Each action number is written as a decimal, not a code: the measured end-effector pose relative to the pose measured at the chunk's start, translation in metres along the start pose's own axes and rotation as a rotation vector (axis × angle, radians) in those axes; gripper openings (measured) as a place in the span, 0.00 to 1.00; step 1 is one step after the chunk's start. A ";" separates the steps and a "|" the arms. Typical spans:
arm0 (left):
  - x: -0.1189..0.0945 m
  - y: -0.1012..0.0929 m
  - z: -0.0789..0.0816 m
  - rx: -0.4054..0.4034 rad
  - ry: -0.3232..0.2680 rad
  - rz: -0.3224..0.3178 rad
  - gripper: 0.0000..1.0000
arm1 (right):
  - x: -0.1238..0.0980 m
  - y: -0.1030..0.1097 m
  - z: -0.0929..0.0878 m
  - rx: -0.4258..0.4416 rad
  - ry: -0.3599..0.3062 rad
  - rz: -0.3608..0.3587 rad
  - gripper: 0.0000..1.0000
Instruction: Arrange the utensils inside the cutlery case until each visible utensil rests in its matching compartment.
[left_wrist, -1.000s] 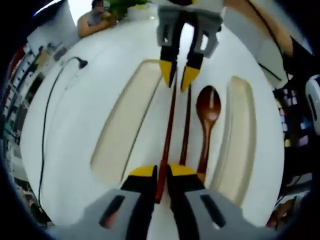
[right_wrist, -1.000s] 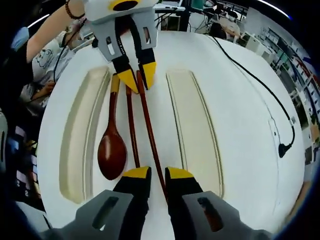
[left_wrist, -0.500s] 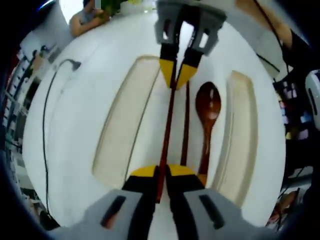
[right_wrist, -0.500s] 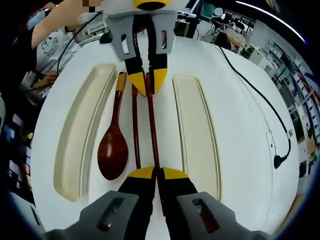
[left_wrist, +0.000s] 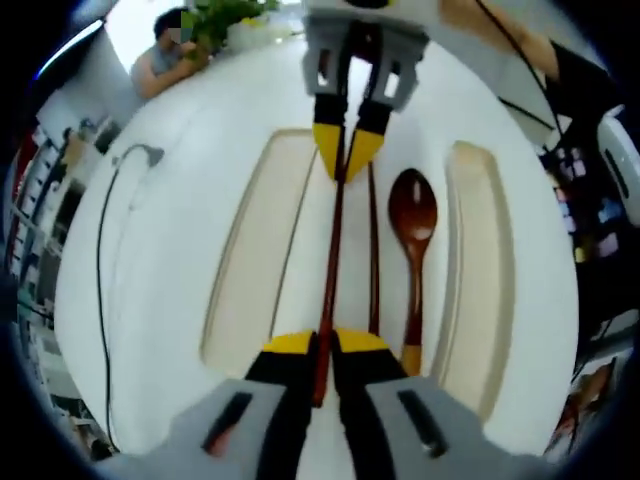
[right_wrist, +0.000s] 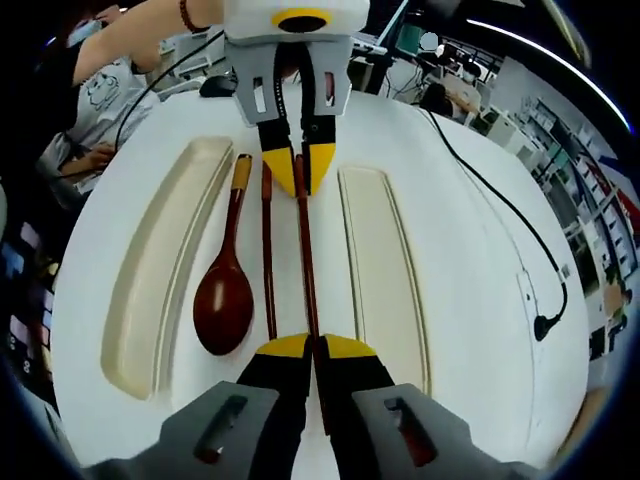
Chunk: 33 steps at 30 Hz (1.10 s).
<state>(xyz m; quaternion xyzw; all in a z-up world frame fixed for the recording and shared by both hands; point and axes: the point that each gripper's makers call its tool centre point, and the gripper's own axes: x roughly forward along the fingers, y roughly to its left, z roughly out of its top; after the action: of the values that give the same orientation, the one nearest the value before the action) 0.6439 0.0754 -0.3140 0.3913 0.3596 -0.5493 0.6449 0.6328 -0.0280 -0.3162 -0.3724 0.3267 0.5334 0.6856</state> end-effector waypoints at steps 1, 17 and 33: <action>-0.002 0.001 0.001 0.011 -0.005 0.006 0.06 | -0.003 0.000 0.002 0.011 -0.005 -0.002 0.01; -0.042 -0.019 0.010 0.093 -0.024 0.025 0.06 | -0.039 0.026 0.029 0.001 -0.036 -0.057 0.01; -0.059 -0.063 0.003 0.164 -0.002 -0.043 0.06 | -0.051 0.070 0.039 0.088 -0.036 -0.060 0.01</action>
<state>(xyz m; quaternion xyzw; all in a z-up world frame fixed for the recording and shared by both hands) 0.5736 0.0924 -0.2673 0.4343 0.3212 -0.5912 0.5990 0.5554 -0.0082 -0.2649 -0.3419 0.3258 0.5044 0.7228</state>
